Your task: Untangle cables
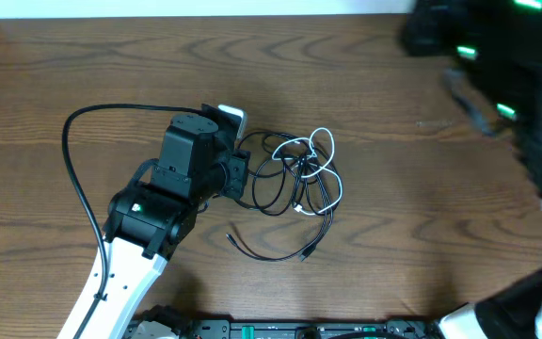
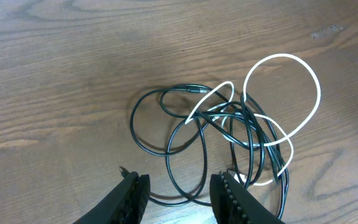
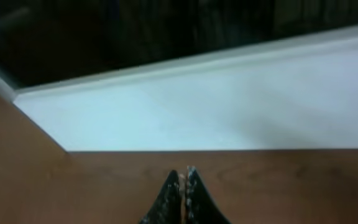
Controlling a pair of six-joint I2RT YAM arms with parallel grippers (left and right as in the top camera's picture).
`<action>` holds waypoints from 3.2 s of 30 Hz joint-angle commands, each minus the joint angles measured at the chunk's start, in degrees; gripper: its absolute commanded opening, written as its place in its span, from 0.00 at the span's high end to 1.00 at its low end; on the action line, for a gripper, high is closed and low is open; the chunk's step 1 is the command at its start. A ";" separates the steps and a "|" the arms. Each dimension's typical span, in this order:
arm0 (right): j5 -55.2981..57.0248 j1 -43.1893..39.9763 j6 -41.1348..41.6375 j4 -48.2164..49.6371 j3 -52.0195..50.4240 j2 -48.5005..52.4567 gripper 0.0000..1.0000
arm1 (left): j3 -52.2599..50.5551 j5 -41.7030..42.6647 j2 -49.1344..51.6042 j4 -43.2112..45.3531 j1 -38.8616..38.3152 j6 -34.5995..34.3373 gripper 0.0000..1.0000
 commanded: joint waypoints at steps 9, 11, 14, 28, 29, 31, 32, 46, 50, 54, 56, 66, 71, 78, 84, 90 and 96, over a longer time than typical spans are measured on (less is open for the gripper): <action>-4.20 -0.07 0.37 -20.35 -12.59 9.18 0.44 | 0.24 -0.72 0.09 0.00 0.20 0.35 0.58; -7.56 0.46 -2.19 -19.28 -17.46 11.74 0.27 | 0.24 -0.72 0.09 -0.07 0.20 0.35 0.53; -13.73 1.29 -6.88 -16.79 -23.61 15.21 0.21 | 0.24 -0.72 0.11 -0.13 0.20 0.35 0.48; -15.67 3.30 -0.15 -6.97 -38.07 20.72 0.27 | 0.24 -0.72 0.11 -1.09 0.20 0.37 0.41; -15.67 3.34 0.33 -6.67 -38.71 20.72 0.27 | 0.24 -0.72 0.11 -1.09 0.20 0.37 0.41; -15.65 3.69 1.60 -5.46 -40.96 20.72 0.27 | 0.24 -0.72 0.11 -1.11 0.20 0.37 0.41; -15.65 3.85 1.95 -4.92 -41.86 20.72 0.27 | 0.24 -0.72 0.11 -1.11 0.20 0.37 0.41; -15.26 3.98 -2.89 -1.73 -36.70 17.53 0.99 | 0.24 -0.72 0.11 -1.11 0.20 0.37 0.41; -15.26 3.50 -6.19 -4.13 -24.22 15.37 0.99 | 0.24 -0.70 0.48 -1.09 0.20 0.35 0.41; -15.23 3.45 -6.69 -6.32 -11.08 14.23 0.99 | 0.20 -0.24 1.81 -1.09 0.20 0.35 0.41; -15.23 3.45 -6.67 -6.58 -6.14 13.70 0.99 | 0.20 0.22 2.91 -1.09 0.20 0.33 0.41; -15.19 0.24 -6.69 -4.20 9.33 9.22 0.99 | 0.20 5.22 11.47 0.81 0.04 0.42 0.42; -15.67 -4.55 -6.23 -1.77 10.27 6.27 0.99 | 0.20 9.35 13.75 3.26 0.02 1.68 0.42; -28.11 -5.18 -5.86 -10.25 8.41 6.69 0.99 | 0.20 14.10 13.92 8.13 0.02 1.66 0.42; -30.01 3.61 -12.72 -15.06 -0.92 13.03 0.99 | 0.20 18.03 13.90 9.07 0.02 1.66 0.42; -29.70 9.81 -20.37 -13.29 -5.51 20.31 0.99 | 0.20 24.22 13.73 7.30 0.02 4.07 0.42; -27.17 9.14 -20.17 -9.18 -2.99 19.96 0.99 | 0.17 31.01 13.79 5.35 -0.26 12.11 0.42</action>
